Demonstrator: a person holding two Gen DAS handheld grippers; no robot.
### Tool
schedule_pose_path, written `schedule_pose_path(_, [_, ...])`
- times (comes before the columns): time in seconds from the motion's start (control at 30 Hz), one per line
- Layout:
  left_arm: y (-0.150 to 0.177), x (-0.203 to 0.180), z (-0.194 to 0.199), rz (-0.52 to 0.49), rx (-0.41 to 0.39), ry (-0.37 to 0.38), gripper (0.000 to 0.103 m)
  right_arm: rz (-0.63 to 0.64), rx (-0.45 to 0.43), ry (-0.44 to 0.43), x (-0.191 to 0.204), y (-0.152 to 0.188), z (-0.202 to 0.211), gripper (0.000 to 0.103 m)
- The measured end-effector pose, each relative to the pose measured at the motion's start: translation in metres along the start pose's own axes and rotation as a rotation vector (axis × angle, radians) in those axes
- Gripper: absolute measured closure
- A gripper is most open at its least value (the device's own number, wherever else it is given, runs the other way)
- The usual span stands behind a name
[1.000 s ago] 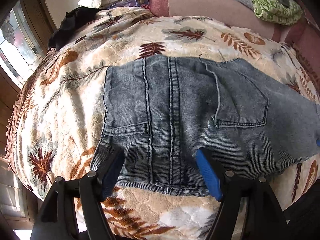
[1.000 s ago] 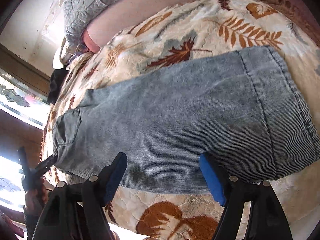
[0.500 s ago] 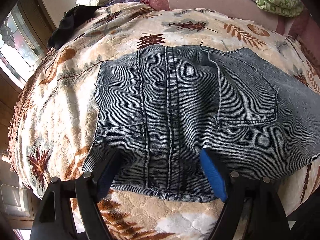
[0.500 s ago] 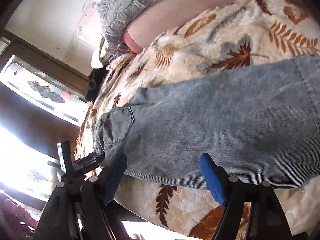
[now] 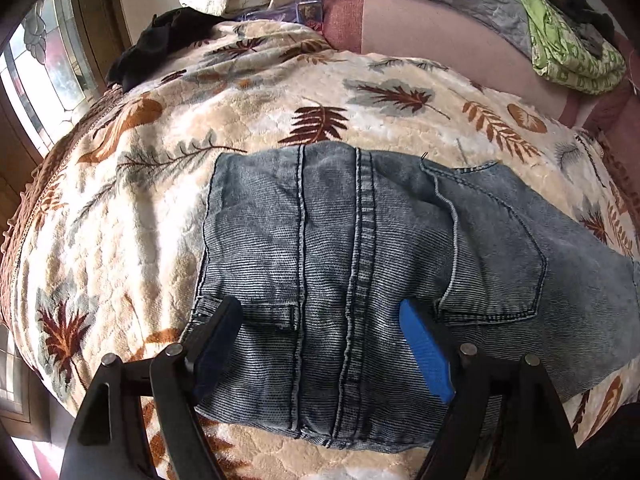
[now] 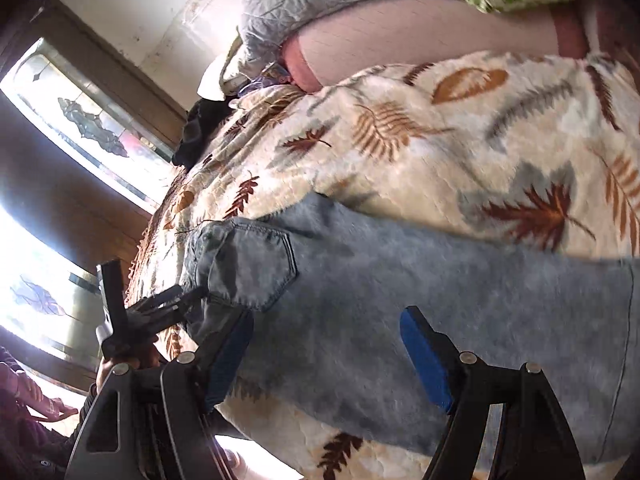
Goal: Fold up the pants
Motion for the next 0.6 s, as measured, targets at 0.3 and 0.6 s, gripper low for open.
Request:
schedule_pose_path(0.3, [0.009, 0.005, -0.007, 0.006, -0.077, 0.029, 0.016, 0.116, 0.22, 0.133, 0.026, -0.113, -0.112, 0.052])
schedule_pose_path(0.6, [0.01, 0.004, -0.007, -0.02, -0.119, 0.03, 0.016, 0.158, 0.35, 0.172, 0.019, -0.138, -0.174, 0.067])
Point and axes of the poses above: each gripper's, at about its wrist camera, not at the fingertips, and z roughly against the way its jaws point, x to its left, y to its underside, the point moved 8 cm from there along -z, roughly the way its jaws point, and after that the axes turned 15 degrees about x, right-handed, at the moved point
